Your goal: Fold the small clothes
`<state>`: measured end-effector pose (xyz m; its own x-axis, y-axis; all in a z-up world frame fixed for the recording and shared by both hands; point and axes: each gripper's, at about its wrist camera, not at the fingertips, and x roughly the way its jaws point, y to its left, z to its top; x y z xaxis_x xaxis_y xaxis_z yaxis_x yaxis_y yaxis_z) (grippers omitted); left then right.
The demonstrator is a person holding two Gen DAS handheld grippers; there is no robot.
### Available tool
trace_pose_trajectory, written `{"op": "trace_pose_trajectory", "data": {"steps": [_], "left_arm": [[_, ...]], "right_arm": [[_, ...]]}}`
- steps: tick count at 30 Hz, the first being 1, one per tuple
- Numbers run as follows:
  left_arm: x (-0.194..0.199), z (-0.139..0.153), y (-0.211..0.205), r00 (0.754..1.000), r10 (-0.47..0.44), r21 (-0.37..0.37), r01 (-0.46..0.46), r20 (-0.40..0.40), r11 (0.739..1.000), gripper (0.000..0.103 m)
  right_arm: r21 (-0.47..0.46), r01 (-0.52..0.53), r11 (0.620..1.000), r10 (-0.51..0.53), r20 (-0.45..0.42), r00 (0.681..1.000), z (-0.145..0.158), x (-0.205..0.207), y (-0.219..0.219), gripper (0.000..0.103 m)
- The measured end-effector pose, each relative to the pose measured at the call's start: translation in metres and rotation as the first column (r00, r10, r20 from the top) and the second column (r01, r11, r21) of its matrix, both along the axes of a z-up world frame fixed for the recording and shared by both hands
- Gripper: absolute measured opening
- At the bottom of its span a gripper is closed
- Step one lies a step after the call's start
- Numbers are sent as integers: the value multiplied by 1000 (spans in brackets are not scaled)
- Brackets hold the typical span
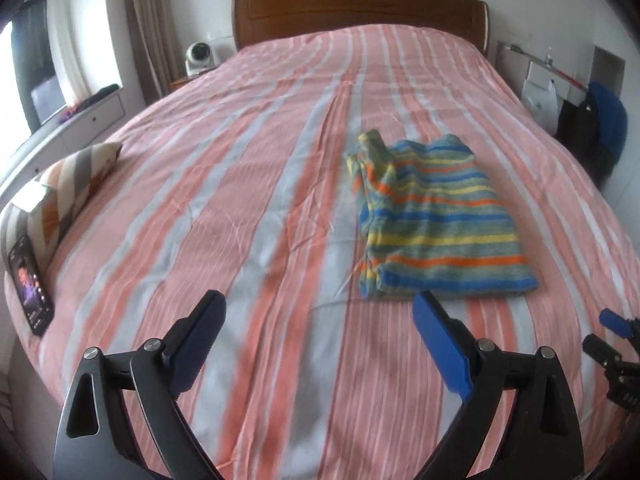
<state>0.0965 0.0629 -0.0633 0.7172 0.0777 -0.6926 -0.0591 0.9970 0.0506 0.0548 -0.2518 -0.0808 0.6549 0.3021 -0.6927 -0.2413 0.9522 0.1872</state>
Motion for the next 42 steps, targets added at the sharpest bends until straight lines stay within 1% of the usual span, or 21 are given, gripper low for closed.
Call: {"op": "trace_pose_trajectory", "data": {"steps": [3,5,8,11,13,15,17,20,23,25,27,28,29,31,32,33,37,39,40,41,42], "left_arm": [[1,-10,-1,1000,-10,19,10,2,1000,98],[4,-21,-1,999,-35,21,36,-13,999,98],[11,-32,-2,993,-107,-75,103,-51,992,98],[40,-28,-10,973,-227,-218,213,-40,952,98],[69,-23,-17,966,-259,-235,245,-28,941,98],[102,-20,-23,965,-259,-210,248,-25,946,98],[141,-24,-23,969,-243,-209,229,-46,951,98],[202,-59,5,983,-64,-192,31,-170,981,97],[215,-75,37,981,-16,-284,-41,-195,958,96],[206,-64,48,982,23,-253,-70,-185,965,90],[196,-56,59,984,24,-259,-70,-175,963,90],[187,-50,65,988,-15,-333,-37,-153,942,90],[181,-48,68,989,-61,-403,1,-136,915,93],[176,-49,60,970,-219,-569,120,-109,814,97],[178,-50,55,959,-257,-585,144,-115,798,99],[183,-54,40,941,-308,-584,173,-139,793,99],[204,-75,-2,912,-333,-440,204,-240,874,98],[202,-73,-15,909,-347,-397,237,-232,887,90],[201,-73,-18,905,-357,-393,249,-231,885,58],[201,-73,-21,896,-378,-413,261,-232,872,28],[203,-75,-22,894,-374,-432,244,-246,868,26]], "right_arm": [[-8,18,1000,-18,-3,1000,-5,-4,-3,79],[-26,36,999,-37,-18,999,-13,-4,-5,79],[-20,46,999,-46,-44,998,-23,-6,-8,79],[-23,48,999,-48,-38,998,-28,-7,-9,79],[-27,48,998,-49,-42,998,-34,-5,-8,79],[-29,47,998,-48,-39,998,-38,-4,-8,80],[-38,40,998,-41,-26,999,-40,-6,-7,81],[-53,25,998,-26,-17,1000,-42,-8,-5,84],[-60,10,998,-12,-29,1000,-42,-7,-5,85],[-56,-7,998,4,-49,999,-38,-4,-7,85],[-21,-10,1000,9,-59,998,-31,0,-14,85],[15,-6,1000,7,-59,998,-24,7,-20,85],[41,-6,999,8,-57,998,-20,14,-23,85],[145,-9,989,16,-49,999,-7,45,-30,85],[198,-7,980,16,-46,999,-2,61,-34,85],[272,-12,962,24,-41,999,2,86,-37,85],[446,2,895,78,-162,984,-21,186,-32,80],[522,30,853,128,-264,956,-45,230,-20,68],[569,41,822,175,-320,931,-60,248,-10,62],[577,50,816,185,-341,921,-66,257,-2,55],[549,54,834,170,-349,922,-66,263,7,34]]}}
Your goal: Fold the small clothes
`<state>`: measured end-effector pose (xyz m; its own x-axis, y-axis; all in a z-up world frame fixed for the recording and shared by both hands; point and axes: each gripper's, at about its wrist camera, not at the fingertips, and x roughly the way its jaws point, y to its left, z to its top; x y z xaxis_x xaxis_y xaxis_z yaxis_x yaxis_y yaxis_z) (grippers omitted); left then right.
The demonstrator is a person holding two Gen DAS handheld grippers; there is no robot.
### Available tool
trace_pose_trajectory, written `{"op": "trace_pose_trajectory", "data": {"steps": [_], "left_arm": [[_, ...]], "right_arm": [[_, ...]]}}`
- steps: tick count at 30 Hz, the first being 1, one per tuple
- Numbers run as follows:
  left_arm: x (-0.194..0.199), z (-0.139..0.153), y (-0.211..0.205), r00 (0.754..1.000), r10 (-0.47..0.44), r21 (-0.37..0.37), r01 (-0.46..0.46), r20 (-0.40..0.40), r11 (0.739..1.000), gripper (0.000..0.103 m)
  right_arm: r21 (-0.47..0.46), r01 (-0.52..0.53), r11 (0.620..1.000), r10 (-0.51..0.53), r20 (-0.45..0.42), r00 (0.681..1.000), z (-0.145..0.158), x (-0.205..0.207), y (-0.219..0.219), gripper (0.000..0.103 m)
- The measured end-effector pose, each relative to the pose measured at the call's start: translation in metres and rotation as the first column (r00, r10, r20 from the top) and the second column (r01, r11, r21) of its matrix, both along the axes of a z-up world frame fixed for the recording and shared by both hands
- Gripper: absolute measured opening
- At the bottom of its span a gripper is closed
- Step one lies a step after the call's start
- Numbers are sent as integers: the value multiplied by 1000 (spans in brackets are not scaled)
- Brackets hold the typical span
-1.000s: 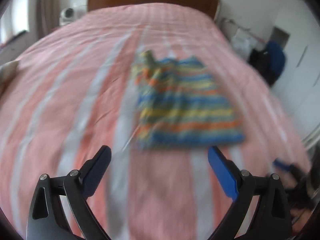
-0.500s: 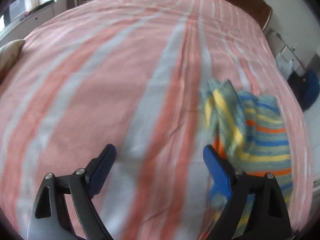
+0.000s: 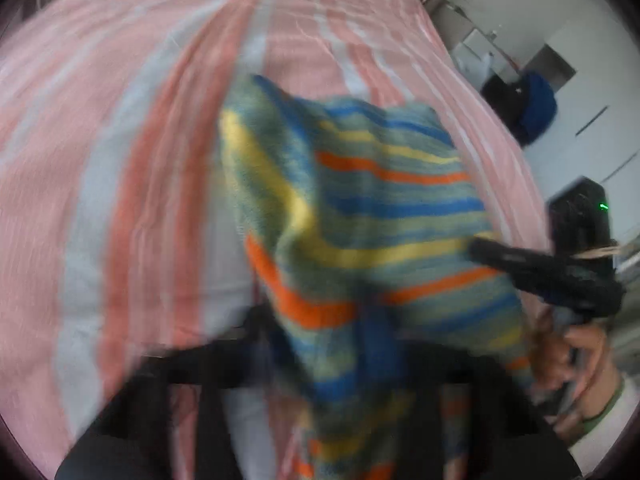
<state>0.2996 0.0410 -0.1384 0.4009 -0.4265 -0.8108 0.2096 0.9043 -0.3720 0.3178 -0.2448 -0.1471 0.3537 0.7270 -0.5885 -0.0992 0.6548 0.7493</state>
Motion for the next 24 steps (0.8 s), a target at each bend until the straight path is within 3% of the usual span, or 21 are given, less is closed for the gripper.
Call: {"op": "trace_pose_trajectory", "data": {"steps": [1,2,4,5,9,12,13,15,16,17,18,19,21,23,24], "left_arm": [[-1,1,0,1000,24,1,-24,6,1000,20],[-4,4,0,999,36,-3,-36,20,999,18],[-13,15,2,997,47,7,-47,65,999,16],[-20,26,1,994,42,12,-44,100,999,16],[-37,66,17,978,53,22,-59,203,998,16],[-46,90,26,960,68,42,-82,272,996,16],[-43,91,27,959,71,52,-88,274,995,20],[-36,80,30,966,84,98,-110,243,989,43],[-37,68,33,969,103,150,-138,224,979,62],[-39,64,34,967,113,178,-155,227,972,68],[-52,58,36,961,120,223,-178,251,958,68],[-65,56,37,955,116,260,-190,275,947,69],[-95,60,33,937,100,306,-208,334,929,73],[-128,71,27,907,97,328,-246,410,912,93],[-146,81,24,883,101,331,-275,458,903,98]], "right_arm": [[-90,-6,996,7,14,1000,5,3,15,25],[-195,-5,981,17,60,998,15,1,28,24],[-445,19,895,90,222,971,46,-20,66,22],[-485,34,874,116,276,954,57,-30,77,22],[-485,82,871,165,445,880,103,-63,103,21],[-435,94,895,147,487,861,121,-66,108,21],[-425,99,900,138,492,859,123,-64,107,21],[-403,104,909,115,483,868,120,-55,103,23],[-401,102,910,102,455,885,112,-49,98,33],[-425,115,898,84,421,903,104,-48,90,43],[-474,148,868,54,386,921,92,-47,81,70],[-493,161,855,43,376,926,87,-50,67,80],[-534,172,828,42,365,930,81,-67,51,81],[-584,176,792,70,374,925,81,-95,41,85],[-595,182,782,86,393,915,85,-111,37,85]]}}
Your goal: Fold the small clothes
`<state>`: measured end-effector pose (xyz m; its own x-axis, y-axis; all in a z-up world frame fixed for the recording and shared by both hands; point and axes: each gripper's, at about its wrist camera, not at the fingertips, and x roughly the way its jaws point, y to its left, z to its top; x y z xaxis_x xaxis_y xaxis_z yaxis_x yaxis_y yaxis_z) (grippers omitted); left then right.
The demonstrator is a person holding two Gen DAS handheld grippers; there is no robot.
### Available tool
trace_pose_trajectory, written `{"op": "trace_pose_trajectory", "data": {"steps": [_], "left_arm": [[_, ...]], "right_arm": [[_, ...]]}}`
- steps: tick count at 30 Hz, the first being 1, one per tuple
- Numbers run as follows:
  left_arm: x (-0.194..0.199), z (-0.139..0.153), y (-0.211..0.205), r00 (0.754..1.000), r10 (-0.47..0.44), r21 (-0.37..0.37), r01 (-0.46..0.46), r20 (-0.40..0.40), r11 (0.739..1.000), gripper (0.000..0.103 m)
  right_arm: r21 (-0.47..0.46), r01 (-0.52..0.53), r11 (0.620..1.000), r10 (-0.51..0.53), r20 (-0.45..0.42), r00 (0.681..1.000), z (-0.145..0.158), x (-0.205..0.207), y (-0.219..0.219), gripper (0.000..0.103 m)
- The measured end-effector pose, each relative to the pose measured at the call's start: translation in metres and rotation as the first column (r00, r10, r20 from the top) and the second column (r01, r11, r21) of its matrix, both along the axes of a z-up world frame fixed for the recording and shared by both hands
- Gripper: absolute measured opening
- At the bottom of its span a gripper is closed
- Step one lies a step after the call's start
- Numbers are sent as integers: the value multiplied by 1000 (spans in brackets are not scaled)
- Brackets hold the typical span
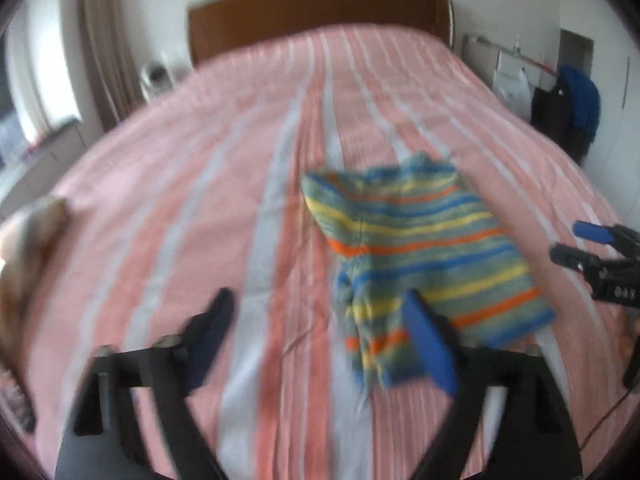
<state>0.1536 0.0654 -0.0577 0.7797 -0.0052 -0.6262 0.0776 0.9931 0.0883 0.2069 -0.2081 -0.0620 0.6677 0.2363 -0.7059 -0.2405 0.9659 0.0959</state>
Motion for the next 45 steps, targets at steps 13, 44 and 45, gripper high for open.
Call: {"op": "trace_pose_trajectory", "data": {"steps": [13,44,45], "left_arm": [[-131,69,-55,979,148,93,-162,143,982,103],[-174,65,-63,984,172,20,-173,43,985,103],[-175,65,-63,985,167,19,-168,43,986,103]], "right_arm": [[241,-60,969,8,213,977,90,-174,-44,103],[-17,-42,999,44,111,993,104,-230,16,103],[-16,-41,999,43,110,993,105,-232,16,103]]}}
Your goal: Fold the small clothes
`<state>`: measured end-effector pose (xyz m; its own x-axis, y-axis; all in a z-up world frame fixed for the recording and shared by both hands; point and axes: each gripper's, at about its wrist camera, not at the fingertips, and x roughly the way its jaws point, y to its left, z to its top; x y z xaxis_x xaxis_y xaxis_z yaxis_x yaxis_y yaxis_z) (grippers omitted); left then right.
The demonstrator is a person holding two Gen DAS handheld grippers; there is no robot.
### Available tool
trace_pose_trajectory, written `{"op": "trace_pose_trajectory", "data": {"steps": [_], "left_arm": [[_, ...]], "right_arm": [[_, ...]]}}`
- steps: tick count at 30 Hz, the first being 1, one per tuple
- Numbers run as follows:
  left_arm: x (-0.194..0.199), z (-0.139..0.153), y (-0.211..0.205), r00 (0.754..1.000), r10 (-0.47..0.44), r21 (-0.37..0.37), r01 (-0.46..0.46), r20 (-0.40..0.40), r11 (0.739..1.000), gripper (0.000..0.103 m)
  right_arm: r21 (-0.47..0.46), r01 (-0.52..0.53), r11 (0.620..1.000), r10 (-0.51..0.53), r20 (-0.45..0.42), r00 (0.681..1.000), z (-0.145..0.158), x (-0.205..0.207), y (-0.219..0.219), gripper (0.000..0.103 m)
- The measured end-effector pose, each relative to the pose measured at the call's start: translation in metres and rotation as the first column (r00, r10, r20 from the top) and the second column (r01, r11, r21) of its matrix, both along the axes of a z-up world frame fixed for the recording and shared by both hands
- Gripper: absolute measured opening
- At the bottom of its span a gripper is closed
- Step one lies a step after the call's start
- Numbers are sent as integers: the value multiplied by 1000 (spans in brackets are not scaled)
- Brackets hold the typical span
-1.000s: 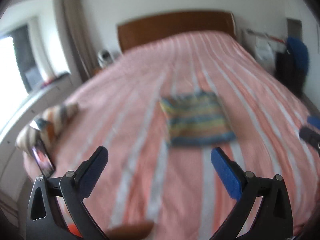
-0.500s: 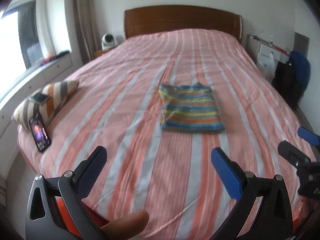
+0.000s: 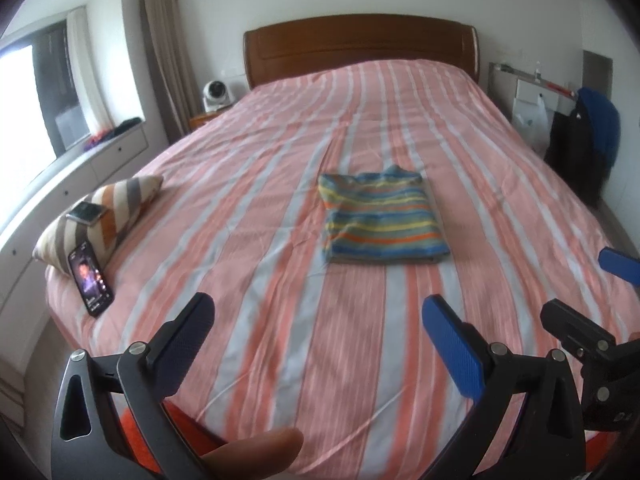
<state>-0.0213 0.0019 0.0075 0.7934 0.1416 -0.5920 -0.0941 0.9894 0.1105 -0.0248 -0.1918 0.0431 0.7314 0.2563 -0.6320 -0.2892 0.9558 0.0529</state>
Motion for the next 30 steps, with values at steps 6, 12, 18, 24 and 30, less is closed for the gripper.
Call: {"op": "trace_pose_trajectory", "data": {"steps": [6,12,18,24,30], "left_arm": [[-4,1,-5,1000,-25,-7,25,-12,1000,103],[-9,6,-8,999,-40,-15,40,-12,999,103],[-9,10,-6,1000,-30,-15,30,-9,999,103],[-9,9,-2,1000,-24,-19,24,-18,1000,103],[-10,9,0,1000,-11,-22,11,-15,1000,103]], "right_arm": [[-6,10,1000,-10,7,1000,4,-8,2,103],[10,16,1000,-16,-1,1000,11,-10,1,103],[-20,6,1000,-5,29,1000,17,-15,9,103],[-27,20,999,-19,22,1000,15,-14,10,103],[-29,41,999,-41,21,999,13,-12,7,103]]}}
